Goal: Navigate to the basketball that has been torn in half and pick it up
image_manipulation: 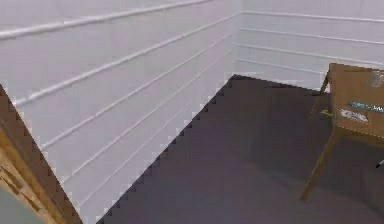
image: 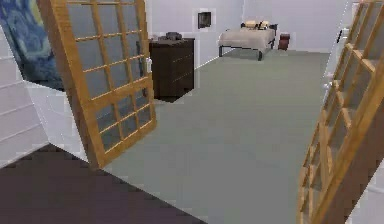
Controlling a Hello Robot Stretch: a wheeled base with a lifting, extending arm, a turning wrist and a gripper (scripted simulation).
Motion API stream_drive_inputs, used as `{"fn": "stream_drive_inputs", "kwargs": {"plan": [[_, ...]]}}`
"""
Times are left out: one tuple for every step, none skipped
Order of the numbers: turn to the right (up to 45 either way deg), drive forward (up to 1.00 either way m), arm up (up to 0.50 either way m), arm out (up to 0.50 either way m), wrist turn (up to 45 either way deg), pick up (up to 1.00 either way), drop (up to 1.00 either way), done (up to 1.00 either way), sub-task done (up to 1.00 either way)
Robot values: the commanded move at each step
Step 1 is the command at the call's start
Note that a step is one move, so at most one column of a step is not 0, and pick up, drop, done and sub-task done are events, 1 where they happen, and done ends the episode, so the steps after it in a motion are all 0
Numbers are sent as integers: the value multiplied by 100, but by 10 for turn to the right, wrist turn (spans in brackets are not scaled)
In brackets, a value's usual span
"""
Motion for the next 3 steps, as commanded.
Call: {"fn": "stream_drive_inputs", "kwargs": {"plan": [[90,0,0,0,0,0,0,0,0],[0,100,0,0,0,0,0,0,0],[60,0,0,0,0,0,0,0,0]]}}
